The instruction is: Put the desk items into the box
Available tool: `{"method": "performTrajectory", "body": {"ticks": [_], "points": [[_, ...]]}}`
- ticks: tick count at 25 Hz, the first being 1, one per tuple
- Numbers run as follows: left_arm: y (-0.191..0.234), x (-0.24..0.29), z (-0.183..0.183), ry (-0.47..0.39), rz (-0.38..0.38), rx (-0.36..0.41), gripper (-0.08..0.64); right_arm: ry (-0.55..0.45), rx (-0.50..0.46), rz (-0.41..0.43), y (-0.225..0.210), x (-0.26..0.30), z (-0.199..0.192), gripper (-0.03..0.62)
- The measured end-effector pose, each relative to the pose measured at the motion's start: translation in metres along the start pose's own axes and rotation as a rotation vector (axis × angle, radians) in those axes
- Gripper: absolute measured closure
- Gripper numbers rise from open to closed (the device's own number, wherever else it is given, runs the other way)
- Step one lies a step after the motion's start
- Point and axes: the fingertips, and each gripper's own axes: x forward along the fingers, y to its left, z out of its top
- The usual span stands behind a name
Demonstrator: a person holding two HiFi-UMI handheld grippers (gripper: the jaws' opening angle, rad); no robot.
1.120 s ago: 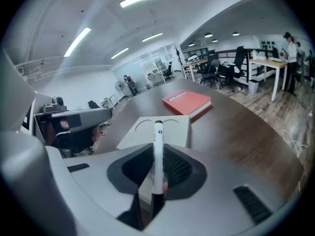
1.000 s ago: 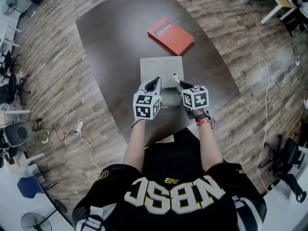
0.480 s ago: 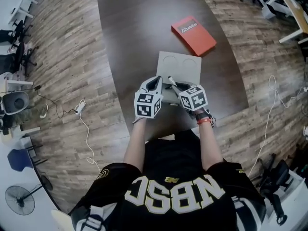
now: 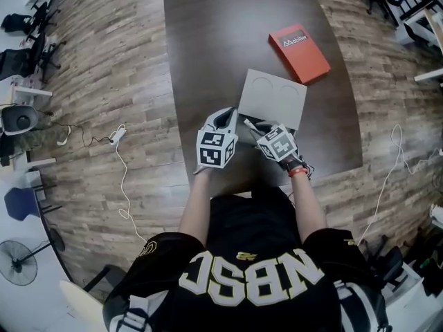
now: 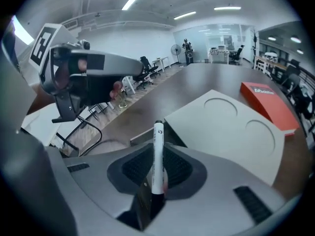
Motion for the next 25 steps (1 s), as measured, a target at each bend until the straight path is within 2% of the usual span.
{"method": "performTrajectory", "body": {"ticks": [12, 25], "points": [[0.014, -0.010, -0.012, 0.012, 0.035, -0.024, 0.548, 0.156, -0.203, 0.026, 0.004, 0.027, -0.024, 0.515], [0.018, -0.014, -0.016, 0.030, 0.033, -0.017, 0.548, 0.199, -0.274, 0.011, 0.004, 0.044, -0.030, 0.514]]}}
